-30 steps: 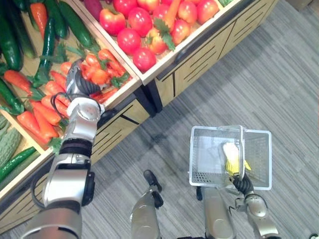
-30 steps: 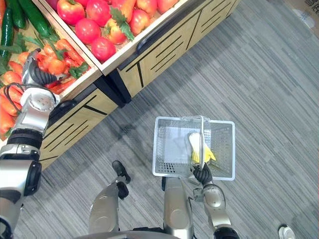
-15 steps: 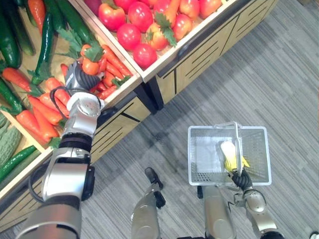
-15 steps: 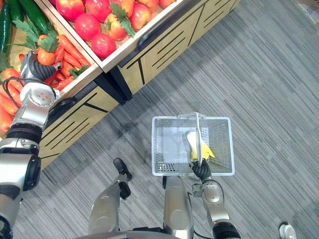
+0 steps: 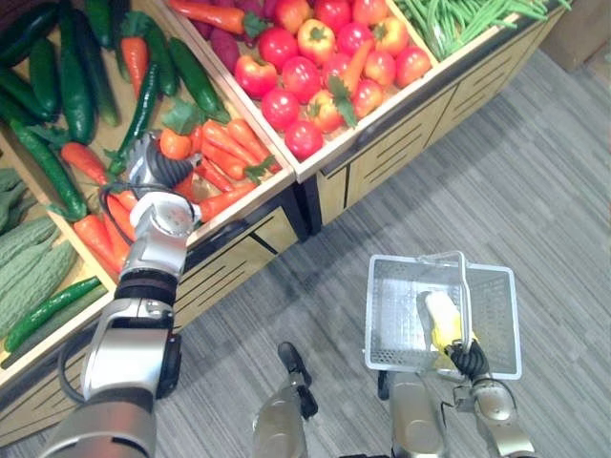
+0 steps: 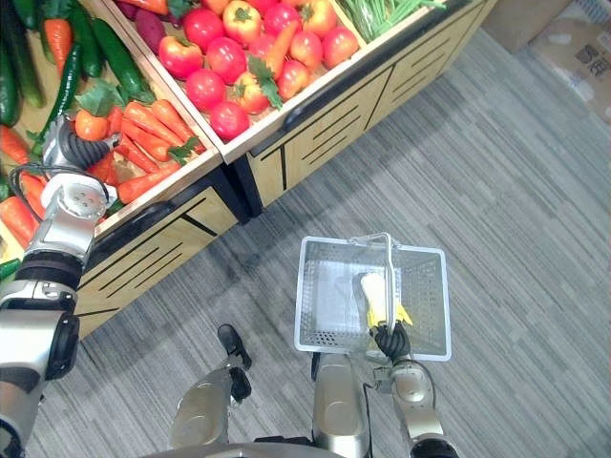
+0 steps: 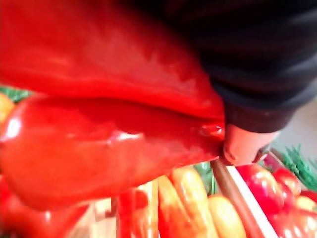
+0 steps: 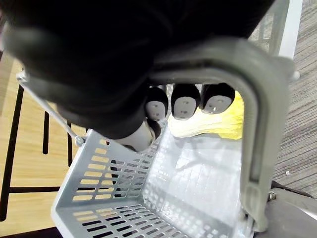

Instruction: Pick vegetable in the basket

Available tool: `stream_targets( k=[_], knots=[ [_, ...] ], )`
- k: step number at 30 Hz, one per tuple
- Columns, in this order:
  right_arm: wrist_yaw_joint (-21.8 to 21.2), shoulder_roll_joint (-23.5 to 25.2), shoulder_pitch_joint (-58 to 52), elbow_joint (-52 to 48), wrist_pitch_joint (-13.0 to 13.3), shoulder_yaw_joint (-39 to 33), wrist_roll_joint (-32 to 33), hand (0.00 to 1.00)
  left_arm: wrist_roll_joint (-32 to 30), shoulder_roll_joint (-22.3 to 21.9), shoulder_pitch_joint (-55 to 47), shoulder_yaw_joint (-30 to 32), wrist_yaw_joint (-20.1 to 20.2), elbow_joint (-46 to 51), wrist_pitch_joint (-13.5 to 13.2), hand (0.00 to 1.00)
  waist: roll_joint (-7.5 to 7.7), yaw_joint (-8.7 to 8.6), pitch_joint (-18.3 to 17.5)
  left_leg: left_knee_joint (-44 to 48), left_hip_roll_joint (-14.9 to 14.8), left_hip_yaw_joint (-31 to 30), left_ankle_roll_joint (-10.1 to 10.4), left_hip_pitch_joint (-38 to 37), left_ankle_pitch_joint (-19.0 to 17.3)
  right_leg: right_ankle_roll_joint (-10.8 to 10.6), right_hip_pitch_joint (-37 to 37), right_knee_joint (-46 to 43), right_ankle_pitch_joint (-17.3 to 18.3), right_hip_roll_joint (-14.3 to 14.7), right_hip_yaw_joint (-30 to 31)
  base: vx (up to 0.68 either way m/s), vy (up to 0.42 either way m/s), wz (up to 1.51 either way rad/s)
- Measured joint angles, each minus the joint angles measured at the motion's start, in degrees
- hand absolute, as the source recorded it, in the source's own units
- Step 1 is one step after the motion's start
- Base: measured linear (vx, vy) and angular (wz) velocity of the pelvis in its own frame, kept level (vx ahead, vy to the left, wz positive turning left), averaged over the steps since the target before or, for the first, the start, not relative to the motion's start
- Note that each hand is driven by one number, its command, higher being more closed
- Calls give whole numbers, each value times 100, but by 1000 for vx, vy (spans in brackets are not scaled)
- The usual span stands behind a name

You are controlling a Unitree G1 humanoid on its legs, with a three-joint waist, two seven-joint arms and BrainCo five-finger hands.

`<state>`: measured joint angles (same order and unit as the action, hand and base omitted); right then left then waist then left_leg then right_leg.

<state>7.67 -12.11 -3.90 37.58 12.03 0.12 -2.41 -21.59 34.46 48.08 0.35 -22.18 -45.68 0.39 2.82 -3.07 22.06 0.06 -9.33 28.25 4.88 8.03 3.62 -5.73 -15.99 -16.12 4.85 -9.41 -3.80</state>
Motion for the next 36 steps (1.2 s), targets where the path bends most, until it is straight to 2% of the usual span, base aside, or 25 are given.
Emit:
stream_targets(
  k=[4,6,10,14,15,16,19,23,25,27,30,36],
  knots=[
    [75,134,-148,294,-74,-272,-90,100,-199,77,-422,-1,-3,351,14,100,0,9,-342,-108,-2,-194,30,-245,38,-1,420,211,-1,27,-200,57,-17,22],
    [82,158,-212,416,-163,-466,-254,100,-209,271,-682,-5,-2,648,8,100,8,16,-551,-217,23,-239,35,-424,77,-1,608,264,-1,41,-226,42,3,11],
    [60,129,-216,747,-210,-848,-604,100,-220,573,-1031,-137,3,1019,-159,100,-2,23,-872,-488,109,-240,15,-745,204,-28,910,448,-19,34,-230,10,11,2],
    [-204,-217,-199,879,-206,-1078,-1250,100,-233,956,-1367,-690,210,1797,-709,100,-20,17,-1147,-599,196,-244,-2,-919,226,-103,1159,673,-74,39,-190,-24,28,-1],
    [-319,-388,-188,883,-207,-1082,-1336,100,-233,1006,-1479,-826,288,2029,-832,100,-36,16,-1215,-602,196,-232,-3,-925,222,-110,1206,765,-133,39,-184,-51,35,-3],
    [-481,-663,-150,891,-206,-1092,-1337,100,-233,1077,-1611,-1076,446,2344,-1086,100,-50,15,-1289,-605,193,-207,-7,-952,204,-113,1273,894,-229,46,-155,-37,38,-9],
    [-764,-1151,61,981,-194,-1097,-1494,100,-231,1080,-1774,-1452,644,2631,-1422,100,-23,25,-1333,-611,182,-99,-66,-1073,246,-123,1414,1088,-408,77,-39,-52,32,-21],
    [-1083,-1560,196,814,-121,-1108,-1609,100,-230,1076,-1921,-1996,821,3029,-1808,100,84,28,-1460,-614,113,130,-33,-1170,228,-135,1461,1253,-605,133,124,-63,5,-24],
    [-1234,-1624,193,623,-115,-1107,-1754,100,-230,1076,-1921,-2208,889,3214,-1929,100,142,24,-1500,-614,90,235,-33,-1241,228,-139,1506,1302,-617,132,140,-44,-4,-23],
    [-1443,-1636,162,405,-82,-1092,-1975,100,-231,1070,-1921,-2555,932,3524,-2167,100,250,17,-1675,-614,49,393,-27,-1333,222,-182,1522,1323,-600,167,245,-29,-12,-30],
    [-1549,-1734,100,61,17,-1036,-2044,100,-229,1059,-1918,-2901,975,3850,-2300,100,330,2,-1781,-614,28,607,-7,-1436,209,-185,1518,1379,-591,155,273,-19,-8,-30],
    [-1739,-2143,-120,-866,113,-651,-2262,100,-230,1024,-1918,-3533,1022,3877,-2325,100,423,-42,-2017,-613,26,915,29,-1551,133,-343,1513,1410,-685,122,360,19,9,-26]
  ],
)
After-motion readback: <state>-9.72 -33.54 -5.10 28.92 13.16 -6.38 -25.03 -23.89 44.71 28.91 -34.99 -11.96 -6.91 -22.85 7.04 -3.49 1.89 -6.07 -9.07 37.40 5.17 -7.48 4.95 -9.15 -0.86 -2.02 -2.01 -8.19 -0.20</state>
